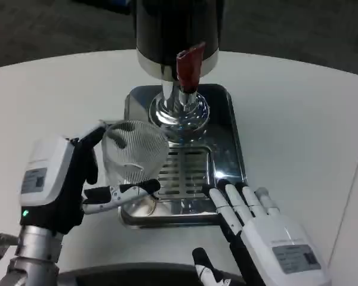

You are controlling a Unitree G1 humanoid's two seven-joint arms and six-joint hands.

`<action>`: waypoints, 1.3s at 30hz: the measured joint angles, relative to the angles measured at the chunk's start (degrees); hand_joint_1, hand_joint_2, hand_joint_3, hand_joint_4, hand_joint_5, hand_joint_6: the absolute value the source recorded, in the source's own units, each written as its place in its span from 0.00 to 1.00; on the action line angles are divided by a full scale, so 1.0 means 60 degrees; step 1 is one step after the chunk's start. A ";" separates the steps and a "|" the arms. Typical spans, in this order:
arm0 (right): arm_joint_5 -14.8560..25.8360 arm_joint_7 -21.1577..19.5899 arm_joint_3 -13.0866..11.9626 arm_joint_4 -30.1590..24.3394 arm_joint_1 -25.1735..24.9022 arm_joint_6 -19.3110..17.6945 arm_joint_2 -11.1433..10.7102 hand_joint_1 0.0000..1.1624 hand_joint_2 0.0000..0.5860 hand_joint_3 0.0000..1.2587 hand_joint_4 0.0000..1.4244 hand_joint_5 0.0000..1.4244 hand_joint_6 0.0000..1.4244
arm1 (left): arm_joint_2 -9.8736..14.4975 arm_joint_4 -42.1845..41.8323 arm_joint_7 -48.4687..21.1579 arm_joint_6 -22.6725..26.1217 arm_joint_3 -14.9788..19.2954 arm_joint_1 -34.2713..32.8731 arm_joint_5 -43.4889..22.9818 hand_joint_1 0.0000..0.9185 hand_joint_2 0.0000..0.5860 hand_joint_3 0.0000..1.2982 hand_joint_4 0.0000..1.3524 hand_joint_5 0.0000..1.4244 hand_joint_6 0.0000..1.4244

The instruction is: Grasp the cup under the faucet to collect the drink, then remove the cup.

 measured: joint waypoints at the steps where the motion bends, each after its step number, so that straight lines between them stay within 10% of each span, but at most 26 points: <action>1: 0.0000 0.0000 -0.0006 -0.0010 -0.0015 0.0002 0.0028 0.26 0.81 0.04 0.00 0.00 0.00 | 0.0007 0.0273 0.0096 0.0022 -0.0122 -0.0210 0.0008 0.60 0.27 0.68 0.74 0.85 0.92; 29: -0.0103 0.0245 -0.0297 -0.0684 0.0501 0.0018 0.0200 0.27 0.83 0.05 0.00 0.00 0.00 | -0.0812 0.4861 0.2227 -0.0078 -0.3058 -0.3708 0.0047 0.62 0.19 0.70 0.74 0.84 0.93; 39: -0.0072 0.0245 -0.0328 -0.0684 0.0585 0.0018 0.0239 0.27 0.83 0.05 0.00 0.00 0.00 | -0.0703 0.4865 0.2404 0.0029 -0.3200 -0.3605 -0.0054 0.42 0.13 0.49 0.46 0.65 0.70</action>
